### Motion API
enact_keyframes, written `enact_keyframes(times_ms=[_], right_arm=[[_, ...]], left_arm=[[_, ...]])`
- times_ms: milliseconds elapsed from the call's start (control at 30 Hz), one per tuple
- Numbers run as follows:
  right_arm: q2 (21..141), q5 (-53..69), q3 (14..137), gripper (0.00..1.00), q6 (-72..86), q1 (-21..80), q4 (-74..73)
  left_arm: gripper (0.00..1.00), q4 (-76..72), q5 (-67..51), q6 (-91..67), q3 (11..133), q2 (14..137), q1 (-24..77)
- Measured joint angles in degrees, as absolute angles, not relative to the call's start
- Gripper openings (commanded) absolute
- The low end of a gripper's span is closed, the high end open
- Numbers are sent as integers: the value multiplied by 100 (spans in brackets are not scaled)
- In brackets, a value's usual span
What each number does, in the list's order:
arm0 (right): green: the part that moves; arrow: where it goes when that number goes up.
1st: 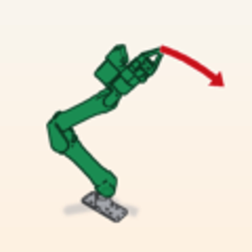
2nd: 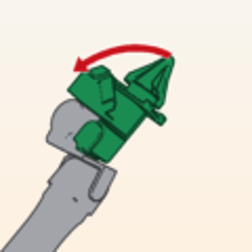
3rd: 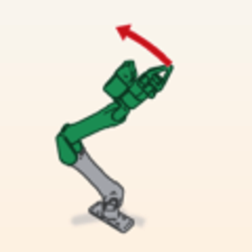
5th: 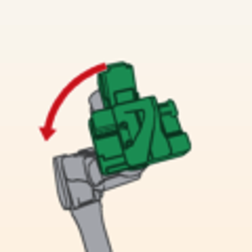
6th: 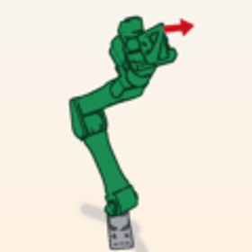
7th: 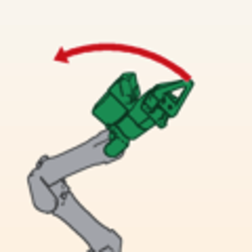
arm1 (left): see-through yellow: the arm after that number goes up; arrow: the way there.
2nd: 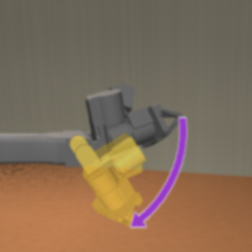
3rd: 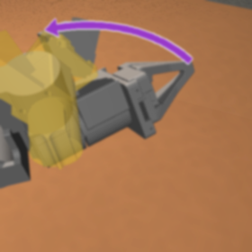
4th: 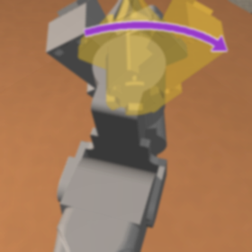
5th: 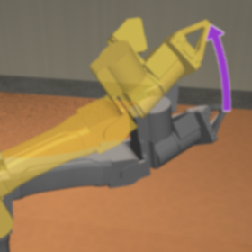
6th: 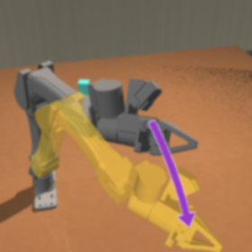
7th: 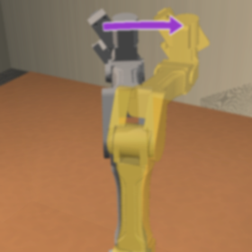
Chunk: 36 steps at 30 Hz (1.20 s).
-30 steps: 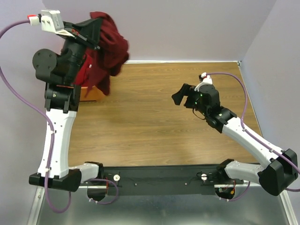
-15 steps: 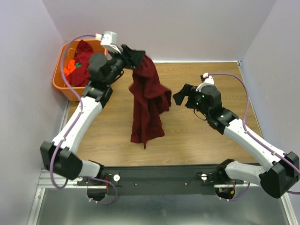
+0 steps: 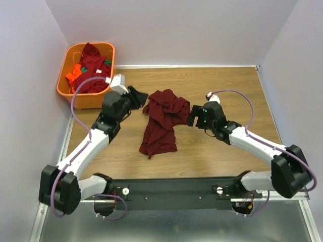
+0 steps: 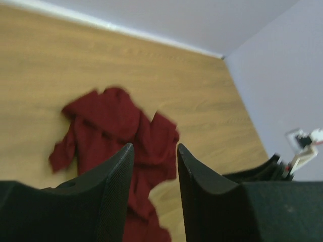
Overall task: Fold and stack the t-shirts
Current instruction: Flatten the tshirt out
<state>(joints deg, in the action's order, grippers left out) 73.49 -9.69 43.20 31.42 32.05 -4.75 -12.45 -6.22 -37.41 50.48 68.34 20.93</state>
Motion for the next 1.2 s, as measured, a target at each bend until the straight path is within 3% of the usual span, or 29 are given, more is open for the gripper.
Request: enact_keyframes(times_ms=[233,467,900,1200], right_arm=[[8213,-961,4560,84,3098,3656,-180],[9386,-965,5736,82,2926,4104,38],[10755,-1000,7299,82,2530,4244,5],[11605,-1352,8230,82,2220,4659,-261]], left_arm=[[39,-1223,-169,-4104,2899,6016,2598],[35,-1260,108,-4595,1800,5273,3288],[34,-1278,451,-5579,934,4689,4510],[34,-1020,582,-5924,725,4482,4831]])
